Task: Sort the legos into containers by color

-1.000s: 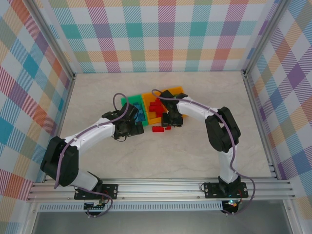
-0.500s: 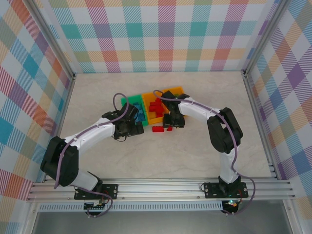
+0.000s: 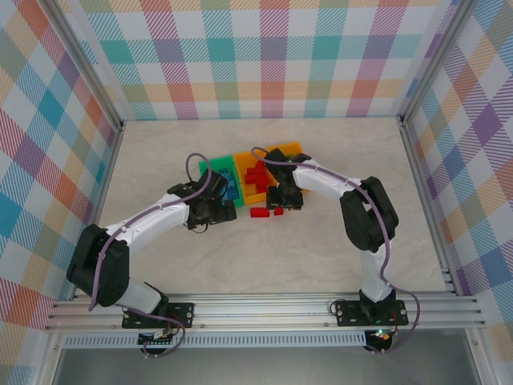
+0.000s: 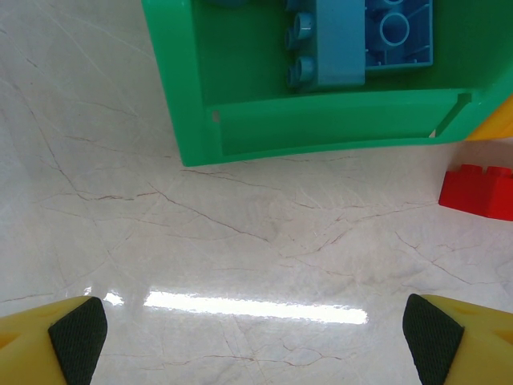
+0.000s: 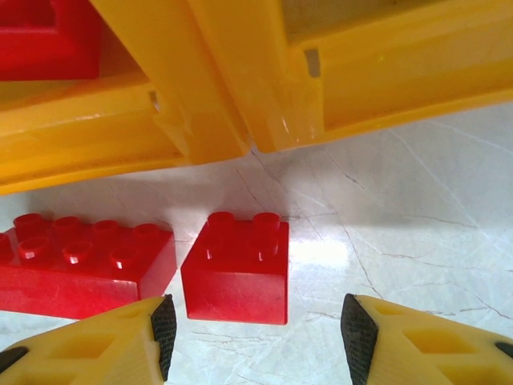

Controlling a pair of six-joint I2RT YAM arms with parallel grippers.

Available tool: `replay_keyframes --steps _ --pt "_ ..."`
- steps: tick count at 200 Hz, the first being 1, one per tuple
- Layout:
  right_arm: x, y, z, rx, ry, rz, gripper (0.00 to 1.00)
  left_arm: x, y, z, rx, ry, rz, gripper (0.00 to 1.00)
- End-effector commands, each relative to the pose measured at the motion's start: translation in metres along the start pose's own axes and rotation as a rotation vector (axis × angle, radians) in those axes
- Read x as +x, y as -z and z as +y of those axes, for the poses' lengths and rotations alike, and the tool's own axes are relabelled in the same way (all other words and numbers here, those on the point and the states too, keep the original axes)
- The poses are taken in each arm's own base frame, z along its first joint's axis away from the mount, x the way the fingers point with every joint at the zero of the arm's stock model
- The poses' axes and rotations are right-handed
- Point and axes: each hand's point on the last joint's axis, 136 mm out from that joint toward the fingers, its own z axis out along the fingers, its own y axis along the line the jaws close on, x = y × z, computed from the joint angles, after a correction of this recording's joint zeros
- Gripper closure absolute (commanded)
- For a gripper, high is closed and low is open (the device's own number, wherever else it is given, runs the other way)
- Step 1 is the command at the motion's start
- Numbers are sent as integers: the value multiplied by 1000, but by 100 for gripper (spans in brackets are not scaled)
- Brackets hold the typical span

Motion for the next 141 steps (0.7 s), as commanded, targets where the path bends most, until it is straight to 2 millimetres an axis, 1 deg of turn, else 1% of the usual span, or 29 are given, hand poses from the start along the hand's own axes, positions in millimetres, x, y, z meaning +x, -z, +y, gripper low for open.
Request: replay_keyframes --steps 1,37,62,74,94,104,125,141 --pt "-2 -5 4 -5 -1 21 42 -1 10 2 -12 -1 -23 3" --pt "-5 -11 5 8 5 31 45 -1 11 3 -11 4 -26 3" --pt "2 -19 -4 47 3 58 50 -1 11 3 -11 6 -27 3" --pt "4 -18 -7 51 -1 56 54 -2 11 3 -12 7 -28 3" --pt "4 -11 -7 40 -8 33 63 -1 10 3 -12 7 -26 3" --pt "3 -7 -6 34 -7 25 65 -1 10 2 -12 7 -24 3" --pt "2 0 -4 30 -5 17 68 -1 9 2 -9 7 -22 3" --pt "-2 13 0 13 -6 -7 68 -2 10 2 -9 6 -25 3"
